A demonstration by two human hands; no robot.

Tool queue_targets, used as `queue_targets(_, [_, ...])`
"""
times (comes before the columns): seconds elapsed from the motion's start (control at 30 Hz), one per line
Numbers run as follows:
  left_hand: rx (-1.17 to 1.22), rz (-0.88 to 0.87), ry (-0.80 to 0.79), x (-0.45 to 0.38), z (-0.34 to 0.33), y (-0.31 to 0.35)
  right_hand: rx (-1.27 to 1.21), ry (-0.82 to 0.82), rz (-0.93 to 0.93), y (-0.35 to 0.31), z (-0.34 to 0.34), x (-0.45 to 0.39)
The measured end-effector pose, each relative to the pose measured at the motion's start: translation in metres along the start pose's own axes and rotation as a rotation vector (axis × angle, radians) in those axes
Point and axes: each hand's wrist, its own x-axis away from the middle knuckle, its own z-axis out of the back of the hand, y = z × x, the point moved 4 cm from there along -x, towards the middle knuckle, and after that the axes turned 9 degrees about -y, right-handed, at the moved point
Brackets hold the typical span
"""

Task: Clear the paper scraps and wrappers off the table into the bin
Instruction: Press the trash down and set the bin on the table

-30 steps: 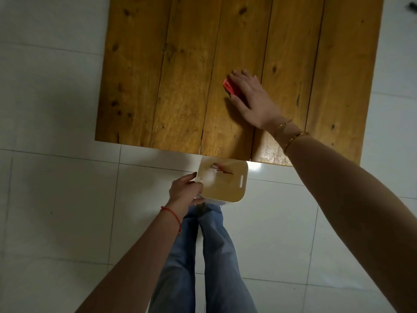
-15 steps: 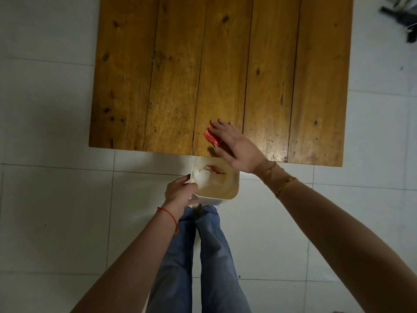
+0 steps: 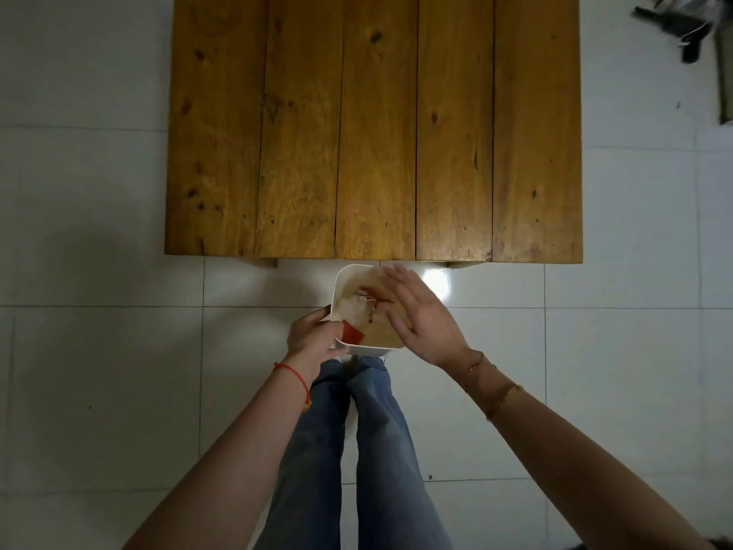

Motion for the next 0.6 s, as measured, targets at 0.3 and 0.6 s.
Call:
queue_targets(0.3, [-0.044, -0.154, -0.063, 0.073, 0.008, 0.039, -0.197, 0.202, -0.246, -0.031, 0.045, 0.019])
queue_targets(0.6, [-0.066, -0.363, -0.084, 0.144, -0.001, 0.104, -0.382, 0.322, -0.210, -0.081, 0.117, 0.029])
